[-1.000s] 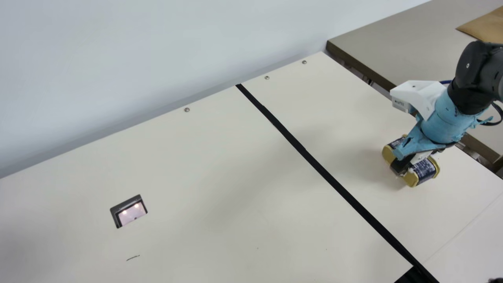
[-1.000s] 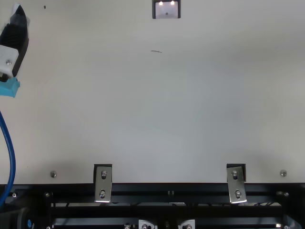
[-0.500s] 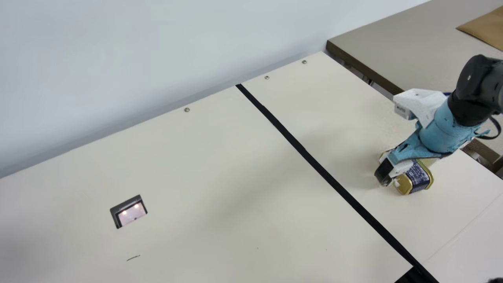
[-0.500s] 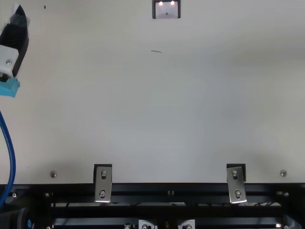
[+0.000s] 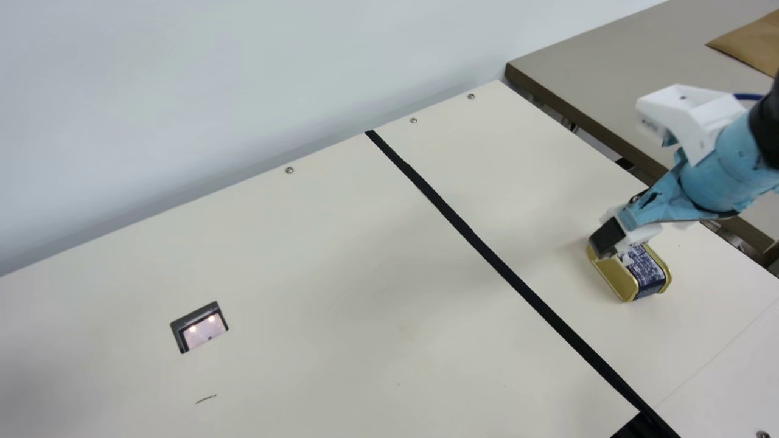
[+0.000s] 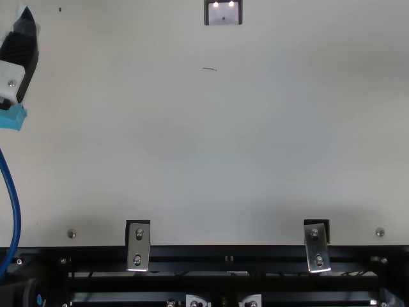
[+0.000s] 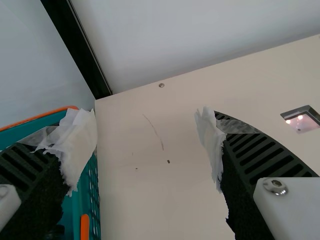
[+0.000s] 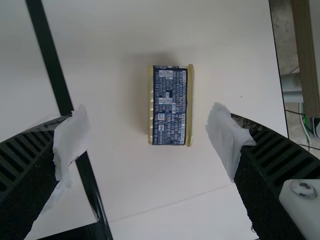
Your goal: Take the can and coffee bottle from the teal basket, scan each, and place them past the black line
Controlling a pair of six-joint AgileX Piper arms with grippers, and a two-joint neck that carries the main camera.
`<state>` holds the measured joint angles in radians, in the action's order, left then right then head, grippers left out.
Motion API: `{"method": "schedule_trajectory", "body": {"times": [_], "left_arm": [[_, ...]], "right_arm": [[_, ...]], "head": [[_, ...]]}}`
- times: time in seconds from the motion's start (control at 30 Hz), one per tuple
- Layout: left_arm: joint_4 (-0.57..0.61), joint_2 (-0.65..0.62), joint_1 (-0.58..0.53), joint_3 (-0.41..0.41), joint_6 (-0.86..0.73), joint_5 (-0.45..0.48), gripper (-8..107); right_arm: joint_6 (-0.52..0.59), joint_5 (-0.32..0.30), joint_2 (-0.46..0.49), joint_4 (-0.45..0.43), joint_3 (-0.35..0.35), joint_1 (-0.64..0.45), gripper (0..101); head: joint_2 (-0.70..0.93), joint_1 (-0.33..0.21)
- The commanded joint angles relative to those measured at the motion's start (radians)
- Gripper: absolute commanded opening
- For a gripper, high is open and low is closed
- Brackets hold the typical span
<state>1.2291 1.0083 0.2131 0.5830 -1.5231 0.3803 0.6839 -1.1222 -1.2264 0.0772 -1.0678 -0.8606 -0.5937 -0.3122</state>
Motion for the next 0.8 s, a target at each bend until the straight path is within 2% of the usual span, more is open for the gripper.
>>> {"method": "schedule_trajectory", "body": {"times": [0.0, 0.1, 0.27, 0.4, 0.53, 0.77], "left_arm": [[0.0, 0.0, 0.0, 0.0, 0.0, 0.0, 90], [0.0, 0.0, 0.0, 0.0, 0.0, 0.0, 90], [0.0, 0.0, 0.0, 0.0, 0.0, 0.0, 90], [0.0, 0.0, 0.0, 0.0, 0.0, 0.0, 90], [0.0, 0.0, 0.0, 0.0, 0.0, 0.0, 90], [0.0, 0.0, 0.0, 0.0, 0.0, 0.0, 90]], "right_arm": [[0.026, -0.048, 0.079, 0.09, -0.017, -0.001, 101], [0.051, -0.094, 0.138, 0.178, -0.037, 0.013, 101], [0.032, -0.098, 0.197, 0.318, -0.008, 0.101, 101], [-0.037, -0.098, 0.224, 0.438, 0.018, 0.207, 101], [-0.113, -0.098, 0.251, 0.6, 0.037, 0.302, 101], [-0.283, -0.098, 0.328, 0.849, 0.063, 0.428, 101]], "head": [[-0.01, -0.004], [-0.01, -0.004], [-0.01, -0.004], [-0.01, -0.004], [-0.01, -0.004], [-0.01, -0.004]]}}
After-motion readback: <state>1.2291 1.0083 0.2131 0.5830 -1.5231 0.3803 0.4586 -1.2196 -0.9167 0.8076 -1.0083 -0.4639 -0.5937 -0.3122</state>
